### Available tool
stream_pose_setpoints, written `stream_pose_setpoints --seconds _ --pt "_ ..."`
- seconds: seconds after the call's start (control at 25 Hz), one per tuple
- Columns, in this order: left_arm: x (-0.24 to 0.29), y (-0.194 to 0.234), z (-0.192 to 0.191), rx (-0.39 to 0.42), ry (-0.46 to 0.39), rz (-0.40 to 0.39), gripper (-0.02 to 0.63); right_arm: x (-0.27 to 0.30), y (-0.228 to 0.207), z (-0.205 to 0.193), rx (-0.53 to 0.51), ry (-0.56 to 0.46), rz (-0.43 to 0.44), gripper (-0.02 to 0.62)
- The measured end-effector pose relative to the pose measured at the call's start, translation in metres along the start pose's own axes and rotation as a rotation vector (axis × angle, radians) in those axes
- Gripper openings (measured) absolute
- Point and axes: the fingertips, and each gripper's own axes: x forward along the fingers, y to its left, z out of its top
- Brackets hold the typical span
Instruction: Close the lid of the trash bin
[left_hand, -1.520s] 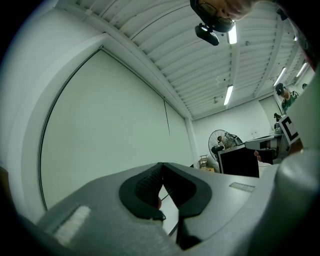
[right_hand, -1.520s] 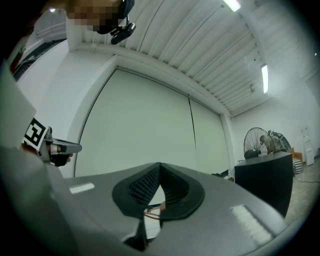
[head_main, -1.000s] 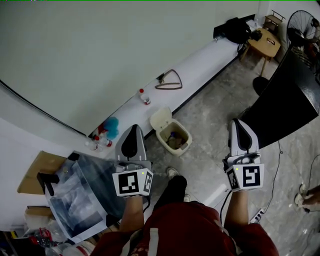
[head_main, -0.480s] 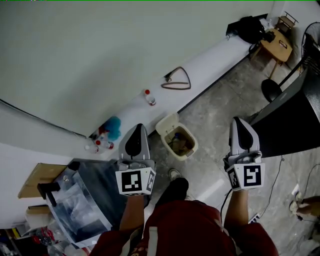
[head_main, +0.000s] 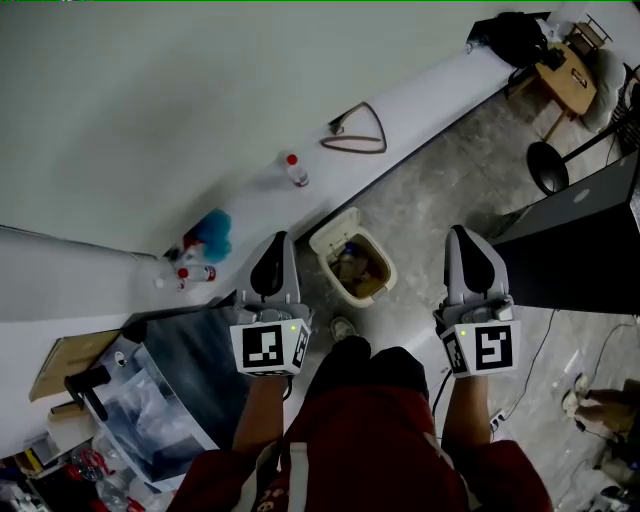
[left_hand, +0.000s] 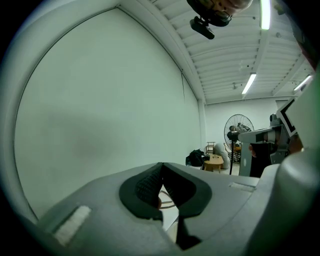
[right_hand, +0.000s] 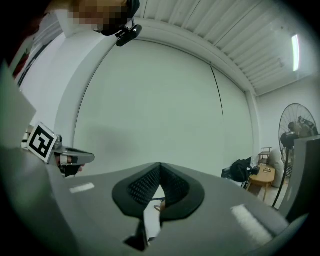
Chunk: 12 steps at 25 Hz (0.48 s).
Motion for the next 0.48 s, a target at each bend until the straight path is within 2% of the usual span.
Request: stream_pose_setpoints --seconds 0.24,0.48 --pt "0.023 0.012 -0.042 0.006 0.088 0.007 0.002 0.023 0.0 -0.038 -0.003 0.099 0.01 0.0" --pt "0.043 0.006 -0.099 0.021 0.19 -0.003 0.002 0.045 0.0 -0.088 0.027 0.172 0.071 0.0"
